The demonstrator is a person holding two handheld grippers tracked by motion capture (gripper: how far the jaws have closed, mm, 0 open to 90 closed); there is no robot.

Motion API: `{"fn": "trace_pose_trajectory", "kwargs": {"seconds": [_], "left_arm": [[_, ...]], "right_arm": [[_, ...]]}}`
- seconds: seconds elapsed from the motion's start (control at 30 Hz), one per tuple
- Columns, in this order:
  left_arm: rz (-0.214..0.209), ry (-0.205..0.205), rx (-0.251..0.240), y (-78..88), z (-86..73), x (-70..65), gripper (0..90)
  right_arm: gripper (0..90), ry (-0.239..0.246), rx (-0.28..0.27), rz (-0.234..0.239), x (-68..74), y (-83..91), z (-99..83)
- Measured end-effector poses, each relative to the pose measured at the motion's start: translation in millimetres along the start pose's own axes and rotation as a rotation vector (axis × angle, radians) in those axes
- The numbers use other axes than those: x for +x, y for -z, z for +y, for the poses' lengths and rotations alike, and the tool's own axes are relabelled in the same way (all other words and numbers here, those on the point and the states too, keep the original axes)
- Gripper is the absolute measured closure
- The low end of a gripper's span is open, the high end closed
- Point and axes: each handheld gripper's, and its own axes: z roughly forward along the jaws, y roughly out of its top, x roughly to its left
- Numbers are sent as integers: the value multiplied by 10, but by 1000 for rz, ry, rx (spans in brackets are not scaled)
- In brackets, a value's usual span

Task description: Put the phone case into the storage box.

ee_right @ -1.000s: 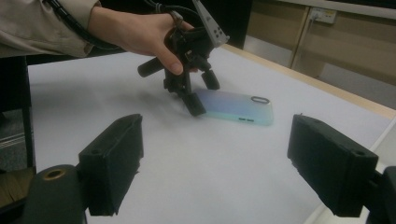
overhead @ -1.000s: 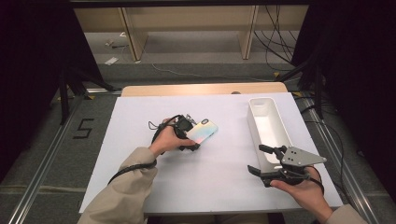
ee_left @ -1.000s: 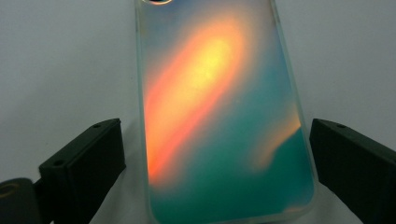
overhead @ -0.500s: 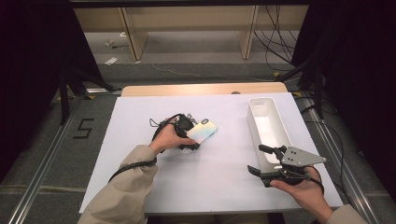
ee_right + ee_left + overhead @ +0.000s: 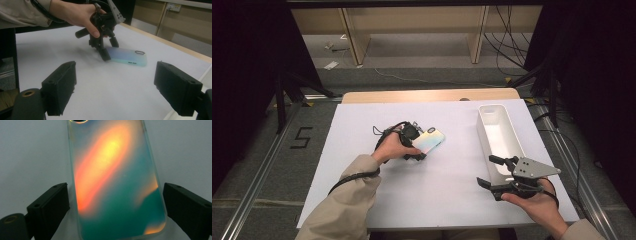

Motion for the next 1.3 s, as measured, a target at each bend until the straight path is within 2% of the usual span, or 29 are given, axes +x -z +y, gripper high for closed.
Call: {"fn": "trace_pose_trajectory", "kwargs": {"seconds": [0.23, 0.4, 1.3], "left_arm": [[4, 0, 11, 2, 10, -6, 82], [10, 16, 17, 19, 16, -32, 135], [34, 47, -22, 42, -42, -74, 170]], "right_arm": [[190, 2, -1, 1, 0, -1, 0], [190, 3, 0, 1, 0, -2, 0], [190, 3, -5, -4, 2, 5, 5]]}}
